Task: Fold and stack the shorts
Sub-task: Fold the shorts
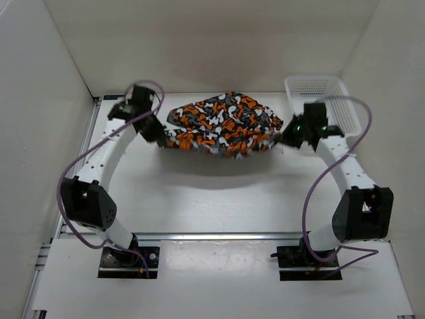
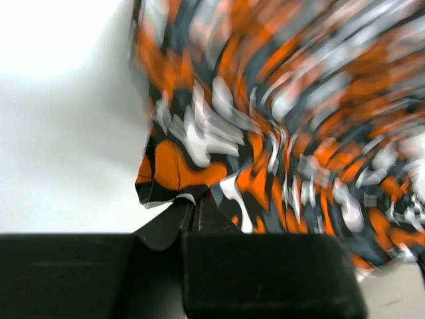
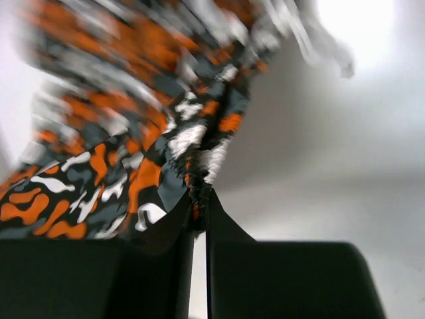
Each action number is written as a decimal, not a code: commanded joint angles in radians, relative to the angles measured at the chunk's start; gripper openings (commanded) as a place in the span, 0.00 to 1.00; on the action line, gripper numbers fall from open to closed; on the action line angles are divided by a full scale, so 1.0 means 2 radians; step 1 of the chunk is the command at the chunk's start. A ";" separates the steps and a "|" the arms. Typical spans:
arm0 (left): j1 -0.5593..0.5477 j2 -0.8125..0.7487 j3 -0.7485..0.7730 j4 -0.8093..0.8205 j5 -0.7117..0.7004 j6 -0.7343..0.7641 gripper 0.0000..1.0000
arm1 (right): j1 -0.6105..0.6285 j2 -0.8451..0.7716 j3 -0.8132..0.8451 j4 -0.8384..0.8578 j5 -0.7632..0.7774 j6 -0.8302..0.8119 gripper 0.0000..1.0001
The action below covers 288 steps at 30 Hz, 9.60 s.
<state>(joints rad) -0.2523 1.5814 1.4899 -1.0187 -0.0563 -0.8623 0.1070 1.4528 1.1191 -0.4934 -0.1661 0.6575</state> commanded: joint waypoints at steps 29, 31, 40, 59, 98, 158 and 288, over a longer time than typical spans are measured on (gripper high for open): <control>0.044 -0.232 0.527 -0.068 -0.092 0.117 0.10 | 0.000 -0.207 0.486 -0.263 -0.099 -0.126 0.00; 0.044 -0.221 0.502 -0.073 -0.102 0.129 0.10 | 0.000 -0.213 0.448 -0.263 -0.079 -0.126 0.00; 0.044 -0.118 0.362 -0.028 -0.098 0.167 0.10 | 0.000 -0.146 0.279 -0.146 -0.009 -0.141 0.00; 0.128 0.281 0.515 0.002 -0.043 0.182 0.10 | 0.021 0.335 0.477 -0.079 -0.012 -0.141 0.00; -0.328 -0.174 -0.181 -0.049 -0.088 -0.080 0.10 | 0.006 -0.022 0.028 -0.097 0.137 -0.136 0.00; -0.016 0.177 0.058 0.025 -0.049 0.127 0.36 | 0.116 -0.021 -0.004 -0.087 0.220 -0.077 0.90; -0.007 0.246 0.074 0.061 0.059 0.149 0.10 | 0.323 0.170 0.142 -0.049 0.041 -0.102 0.01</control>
<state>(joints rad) -0.2756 2.1040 1.6230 -0.9058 0.0566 -0.5930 0.7586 1.9221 1.3369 -0.5831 -0.1520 0.4625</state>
